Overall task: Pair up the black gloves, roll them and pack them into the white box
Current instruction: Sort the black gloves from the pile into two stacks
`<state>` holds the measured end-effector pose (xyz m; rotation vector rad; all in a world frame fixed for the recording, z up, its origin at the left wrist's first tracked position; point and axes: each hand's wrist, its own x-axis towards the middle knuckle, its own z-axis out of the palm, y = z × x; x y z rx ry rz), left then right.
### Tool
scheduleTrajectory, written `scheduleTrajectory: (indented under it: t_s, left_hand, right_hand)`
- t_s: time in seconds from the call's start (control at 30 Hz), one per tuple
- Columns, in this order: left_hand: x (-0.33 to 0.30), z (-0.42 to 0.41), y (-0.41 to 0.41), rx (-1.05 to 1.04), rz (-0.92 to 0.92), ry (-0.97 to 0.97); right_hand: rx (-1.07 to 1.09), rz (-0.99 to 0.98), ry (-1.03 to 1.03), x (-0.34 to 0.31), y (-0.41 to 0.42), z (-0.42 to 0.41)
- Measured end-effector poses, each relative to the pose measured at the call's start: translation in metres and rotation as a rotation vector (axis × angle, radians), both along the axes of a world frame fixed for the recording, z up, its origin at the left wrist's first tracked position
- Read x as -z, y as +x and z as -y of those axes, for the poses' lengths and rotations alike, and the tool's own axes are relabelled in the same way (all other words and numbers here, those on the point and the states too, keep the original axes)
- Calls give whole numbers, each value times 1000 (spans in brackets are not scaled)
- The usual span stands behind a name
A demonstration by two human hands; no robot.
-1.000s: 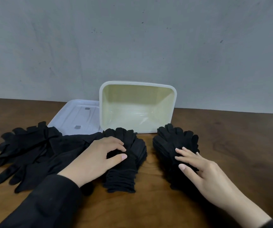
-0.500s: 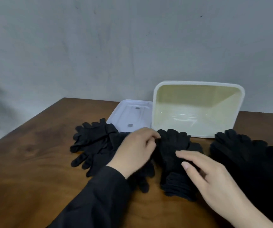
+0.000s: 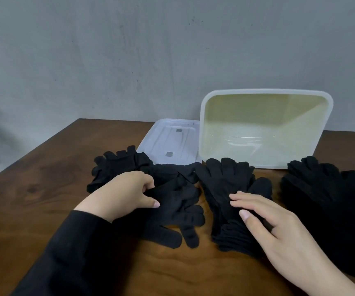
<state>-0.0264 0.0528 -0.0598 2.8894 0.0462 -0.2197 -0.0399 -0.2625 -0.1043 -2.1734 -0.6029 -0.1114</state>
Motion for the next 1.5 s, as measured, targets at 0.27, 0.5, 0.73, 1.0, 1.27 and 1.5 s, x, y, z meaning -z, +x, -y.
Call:
scheduleTrajectory:
  t_s: [0.27, 0.5, 0.73, 1.0, 1.27, 1.5]
  left_hand:
    - [-17, 15, -10, -135, 298, -1042]
    - [-21, 85, 8, -215, 85, -1634]
    - [-4, 114, 7, 20, -195, -1931]
    - [-11, 102, 1, 166, -371, -2099]
    - [-2, 100, 11, -248, 69, -1584]
    - [-7, 102, 6, -377, 297, -1488]
  right_hand:
    - [18, 2, -10, -4, -2, -2]
    - [24, 261, -107, -23, -14, -7]
    - [147, 466, -277, -33, -11, -26]
    - [167, 544, -330, -51, 1, -29]
    - [194, -56, 100, -143, 37, -15]
    - [272, -32, 93, -167, 74, -8]
